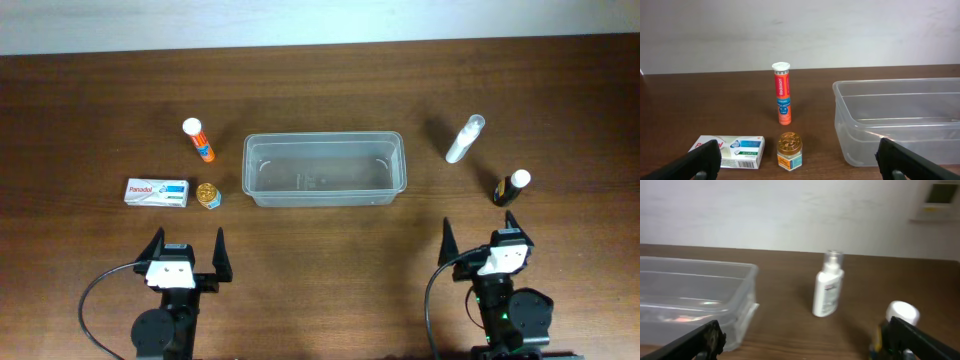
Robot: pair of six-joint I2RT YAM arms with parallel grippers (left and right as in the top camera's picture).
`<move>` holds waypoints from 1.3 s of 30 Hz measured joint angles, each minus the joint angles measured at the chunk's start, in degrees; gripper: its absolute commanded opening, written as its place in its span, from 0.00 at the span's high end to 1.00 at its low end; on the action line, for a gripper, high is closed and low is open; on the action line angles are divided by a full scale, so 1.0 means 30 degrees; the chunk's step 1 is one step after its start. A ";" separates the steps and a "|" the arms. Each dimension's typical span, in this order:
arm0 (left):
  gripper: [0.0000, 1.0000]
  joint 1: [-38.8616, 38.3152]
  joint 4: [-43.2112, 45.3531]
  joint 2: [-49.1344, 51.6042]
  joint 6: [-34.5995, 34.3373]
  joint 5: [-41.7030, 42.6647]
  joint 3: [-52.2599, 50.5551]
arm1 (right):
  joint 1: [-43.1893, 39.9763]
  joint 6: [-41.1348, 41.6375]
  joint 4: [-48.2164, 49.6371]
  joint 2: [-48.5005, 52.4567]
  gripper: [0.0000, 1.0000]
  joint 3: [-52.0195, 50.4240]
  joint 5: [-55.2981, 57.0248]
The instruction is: Pack container
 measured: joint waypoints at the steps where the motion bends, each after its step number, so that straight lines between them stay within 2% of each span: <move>1: 0.00 0.0000 0.0000 0.0000 0.0000 0.0007 0.0000 | 0.0000 0.0175 0.0058 0.0000 0.02 0.0007 -0.0364; 6: 0.00 0.0000 0.0000 0.0000 0.0000 0.0000 0.0000 | 0.0000 0.0918 -0.0801 0.0240 0.01 0.1486 -0.1326; 11: 0.00 0.0000 0.0007 0.0000 0.0000 0.0000 0.0000 | 0.0000 0.1122 -0.2310 0.3366 0.02 0.7271 -0.1639; 16: 0.00 0.0000 -0.0007 0.0000 0.0000 0.0000 -0.0007 | 0.0000 0.1173 -0.6739 1.0193 0.02 1.5256 -0.2273; 23: 0.00 0.0000 -0.0007 0.0000 0.0000 -0.0058 -0.0015 | -0.0015 0.1158 -1.6815 2.1915 0.02 2.8501 -0.2885; 28: 0.00 0.0000 0.0007 0.0000 0.0000 -0.0058 -0.0015 | -0.0015 0.1122 -2.1595 2.8472 0.02 3.6224 -0.2965; 31: 0.00 0.0000 0.0007 0.0000 0.0000 -0.0058 -0.0015 | -0.0015 0.1093 -2.3059 3.0578 0.01 3.7885 -0.2973; 34: 0.00 0.0000 0.0007 0.0000 0.0000 -0.0058 -0.0015 | -0.0015 0.0852 -2.4268 3.1977 0.01 3.8082 -0.2973; 37: 0.00 0.0000 0.0007 0.0000 0.0000 -0.0058 -0.0015 | -0.0015 0.0714 -2.4538 3.3091 0.05 3.8082 -0.2958; 39: 0.00 0.0007 0.0007 0.0000 0.0000 -0.0058 -0.0015 | -0.0029 0.1545 -2.4560 3.3616 0.06 3.8082 -0.2645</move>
